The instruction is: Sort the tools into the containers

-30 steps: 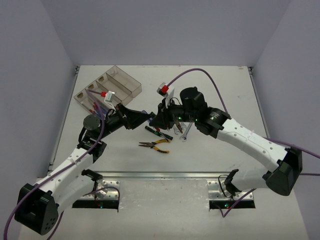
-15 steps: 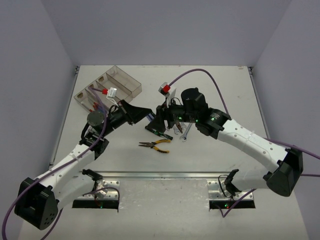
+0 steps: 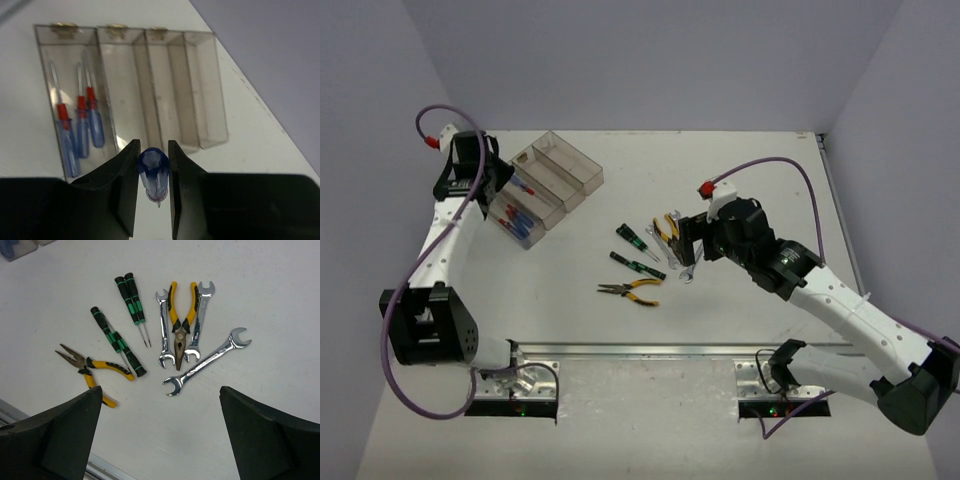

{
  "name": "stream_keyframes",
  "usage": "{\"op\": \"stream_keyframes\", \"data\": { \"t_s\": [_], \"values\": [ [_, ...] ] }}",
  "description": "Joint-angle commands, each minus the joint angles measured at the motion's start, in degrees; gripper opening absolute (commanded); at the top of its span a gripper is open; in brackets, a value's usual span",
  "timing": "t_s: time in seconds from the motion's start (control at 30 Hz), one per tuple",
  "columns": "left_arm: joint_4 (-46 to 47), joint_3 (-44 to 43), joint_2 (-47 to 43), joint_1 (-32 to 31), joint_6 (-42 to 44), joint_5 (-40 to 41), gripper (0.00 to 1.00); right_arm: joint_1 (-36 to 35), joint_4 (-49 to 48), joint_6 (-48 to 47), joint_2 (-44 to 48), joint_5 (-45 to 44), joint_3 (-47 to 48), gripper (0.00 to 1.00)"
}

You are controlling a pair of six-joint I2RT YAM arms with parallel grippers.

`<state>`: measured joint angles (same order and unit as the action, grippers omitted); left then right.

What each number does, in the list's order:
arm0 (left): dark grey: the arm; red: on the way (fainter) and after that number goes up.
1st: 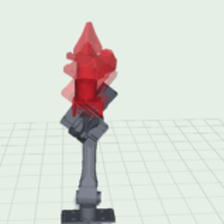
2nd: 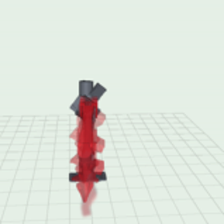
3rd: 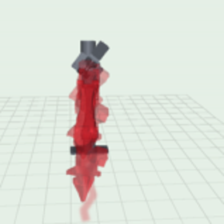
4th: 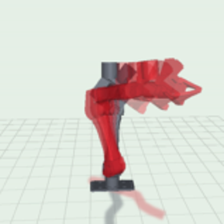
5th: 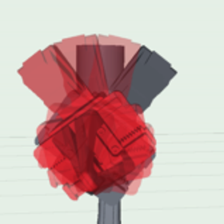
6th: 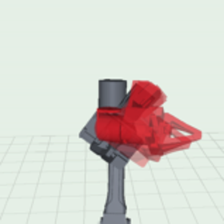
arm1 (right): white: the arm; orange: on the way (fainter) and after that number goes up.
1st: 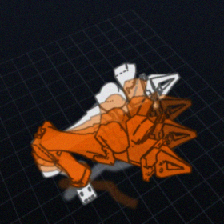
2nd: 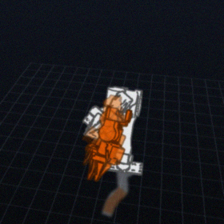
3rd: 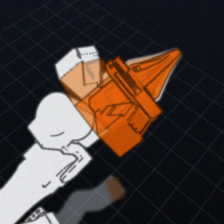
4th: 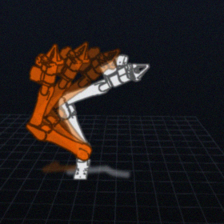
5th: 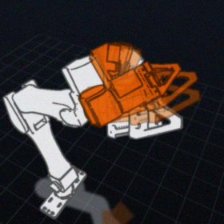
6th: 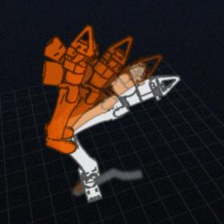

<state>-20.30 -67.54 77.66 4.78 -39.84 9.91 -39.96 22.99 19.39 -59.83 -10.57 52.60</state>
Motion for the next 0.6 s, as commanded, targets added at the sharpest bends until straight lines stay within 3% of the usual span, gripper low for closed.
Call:
{"op": "stream_keyframes", "data": {
  "t_s": [0.0,0.2,0.3,0.53,0.57],
  "values": [
    [-10.71,-12.24,10.51,3.98,3.44,16.46,0.00,-0.03,-0.51,-1.02,0.48,-6.81,-2.43,0.99],
    [-16.08,-20.93,24.44,6.67,2.65,21.07,0.00,-0.03,-0.58,-1.11,0.29,-5.77,-2.64,0.99],
    [-15.07,-21.21,28.32,7.31,2.66,19.12,0.00,-0.03,-0.91,-0.94,1.09,-5.44,-3.10,0.99],
    [-11.27,-17.19,25.89,7.34,2.13,17.24,0.00,-0.03,-1.64,-0.76,-0.29,-3.22,-3.73,0.99],
    [-11.32,-17.25,26.01,7.34,2.13,17.04,0.06,0.03,-1.77,-0.76,-0.49,-3.09,-3.74,0.99]
  ]
}}
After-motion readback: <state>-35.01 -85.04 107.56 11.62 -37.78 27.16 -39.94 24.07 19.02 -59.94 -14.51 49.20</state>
